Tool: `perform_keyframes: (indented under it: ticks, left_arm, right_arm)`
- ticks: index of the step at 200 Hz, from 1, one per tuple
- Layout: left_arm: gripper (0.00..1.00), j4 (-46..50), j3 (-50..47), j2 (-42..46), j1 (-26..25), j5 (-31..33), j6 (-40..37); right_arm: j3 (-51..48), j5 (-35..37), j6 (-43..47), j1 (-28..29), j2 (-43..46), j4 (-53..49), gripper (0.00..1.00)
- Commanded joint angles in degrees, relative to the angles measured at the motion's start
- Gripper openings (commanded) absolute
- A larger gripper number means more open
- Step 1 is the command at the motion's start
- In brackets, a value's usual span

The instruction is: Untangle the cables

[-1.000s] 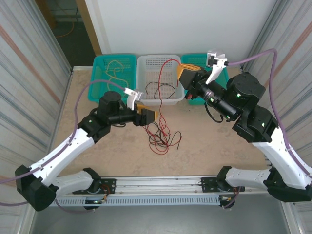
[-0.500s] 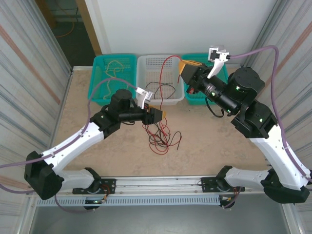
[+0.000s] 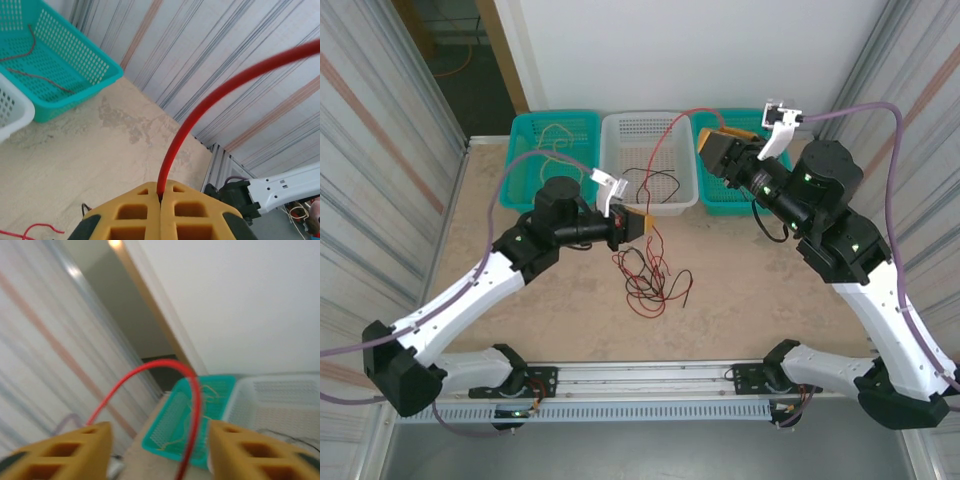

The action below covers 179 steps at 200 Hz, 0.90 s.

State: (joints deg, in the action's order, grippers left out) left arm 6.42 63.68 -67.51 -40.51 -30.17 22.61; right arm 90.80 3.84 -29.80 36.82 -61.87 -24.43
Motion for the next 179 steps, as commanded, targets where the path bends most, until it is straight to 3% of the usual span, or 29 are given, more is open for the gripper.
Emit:
perform_keyframes:
  ticks: [1,44,108,126,143,179]
  left_arm:
    - [0.0,2.61,4.74,2.53,0.49,-0.37,-2.71]
    - [0.0,-3.78,5.31,3.04,5.82,-8.06,5.2]
    - [0.0,11.05,10.71,-2.23,7.46,5.35,2.45]
    - [0.0,7.93,9.43,-2.48,7.46,0.99,2.74]
    - [0.0,1.53,6.87,-1.77,6.74,-2.75,4.03]
    - [0.0,0.52,6.81,-1.58,5.27,-2.49,3.07]
  right_arm:
    - [-0.01,7.71,-1.17,-1.74,-1.28,-11.0,0.69]
    - [-8.04,0.16,1.13,-0.69,4.49,-9.42,0.77]
    - [-7.87,-4.72,-0.3,1.39,4.69,-8.86,0.84]
    - [-9.66,-7.9,-3.25,1.76,4.46,-3.99,0.86]
    - [-10.92,-11.14,-6.62,2.03,2.19,0.4,0.86]
    - [-10.27,-14.14,-12.38,2.22,-5.24,6.64,0.76]
